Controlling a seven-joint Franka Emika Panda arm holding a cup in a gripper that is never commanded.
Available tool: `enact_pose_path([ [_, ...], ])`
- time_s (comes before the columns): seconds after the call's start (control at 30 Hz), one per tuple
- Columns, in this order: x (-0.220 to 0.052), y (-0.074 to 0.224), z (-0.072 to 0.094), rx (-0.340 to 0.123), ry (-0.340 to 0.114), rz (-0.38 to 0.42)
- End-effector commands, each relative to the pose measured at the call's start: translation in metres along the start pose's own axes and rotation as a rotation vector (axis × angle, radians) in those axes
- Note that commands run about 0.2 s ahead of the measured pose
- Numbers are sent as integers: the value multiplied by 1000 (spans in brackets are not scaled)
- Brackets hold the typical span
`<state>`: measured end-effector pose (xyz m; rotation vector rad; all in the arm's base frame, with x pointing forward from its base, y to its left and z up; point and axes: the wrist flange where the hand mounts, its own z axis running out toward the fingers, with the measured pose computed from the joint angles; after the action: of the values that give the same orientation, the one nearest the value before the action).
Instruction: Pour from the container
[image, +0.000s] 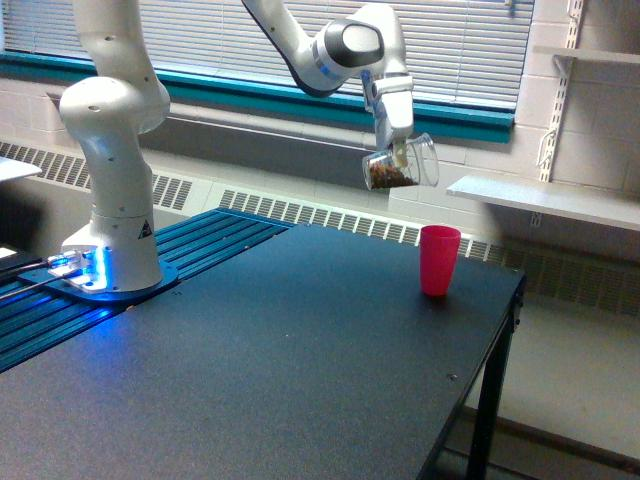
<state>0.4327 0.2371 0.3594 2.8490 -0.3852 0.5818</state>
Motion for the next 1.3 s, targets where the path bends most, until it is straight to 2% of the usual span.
enact_pose_path([
  [0.03,-8,-17,7,-8,-9,-30],
  [0.5,-16,-51,25,-36,-45,-105],
  [1.0,-8,-57,26,-98,-62,-148],
  [1.3,-14,-68,36,-124,-88,-192],
])
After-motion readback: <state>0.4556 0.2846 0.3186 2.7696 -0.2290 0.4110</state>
